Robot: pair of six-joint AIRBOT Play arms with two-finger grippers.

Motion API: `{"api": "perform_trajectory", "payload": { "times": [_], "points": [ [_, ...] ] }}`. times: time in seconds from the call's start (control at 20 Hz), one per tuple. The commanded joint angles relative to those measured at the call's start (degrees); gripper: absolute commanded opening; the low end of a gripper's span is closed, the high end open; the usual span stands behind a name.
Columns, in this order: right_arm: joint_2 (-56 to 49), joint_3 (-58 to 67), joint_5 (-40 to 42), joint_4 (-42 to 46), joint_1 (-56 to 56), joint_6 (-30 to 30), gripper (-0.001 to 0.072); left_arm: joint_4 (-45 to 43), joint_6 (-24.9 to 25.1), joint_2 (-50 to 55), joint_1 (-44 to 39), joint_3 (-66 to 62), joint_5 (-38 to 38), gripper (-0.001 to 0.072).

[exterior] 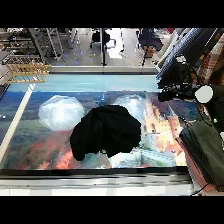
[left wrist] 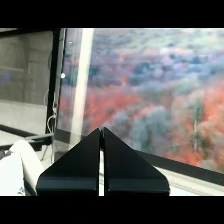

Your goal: Fold the clothes and pants, and hang the long-sleeved shirts on hangers.

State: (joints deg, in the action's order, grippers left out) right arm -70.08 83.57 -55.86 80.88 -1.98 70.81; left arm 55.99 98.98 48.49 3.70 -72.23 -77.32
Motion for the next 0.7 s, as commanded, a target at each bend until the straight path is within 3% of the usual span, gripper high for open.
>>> {"api": "perform_trajectory", "payload": {
  "times": [0.0,0.35,0.55,0.65],
  "points": [
    [0.0,0.0,0.0,0.0,0.0,0.0,0.0011,0.0,0.0,0.0,0.0,-0.1,0.0,0.0028],
    [0.0,0.0,0.0,0.0,0.0,0.0,0.0012,0.0,0.0,0.0,0.0,-0.1,0.4,0.0028],
    [0.0,0.0,0.0,0.0,0.0,0.0,0.0011,8.7,-0.3,0.4,0.0,-0.1,1.1,0.0016],
    [0.0,0.0,0.2,-0.5,0.0,0.1,0.0011,13.6,-8.7,1.0,0.0,-0.1,2.4,0.0017]
  ]
}}
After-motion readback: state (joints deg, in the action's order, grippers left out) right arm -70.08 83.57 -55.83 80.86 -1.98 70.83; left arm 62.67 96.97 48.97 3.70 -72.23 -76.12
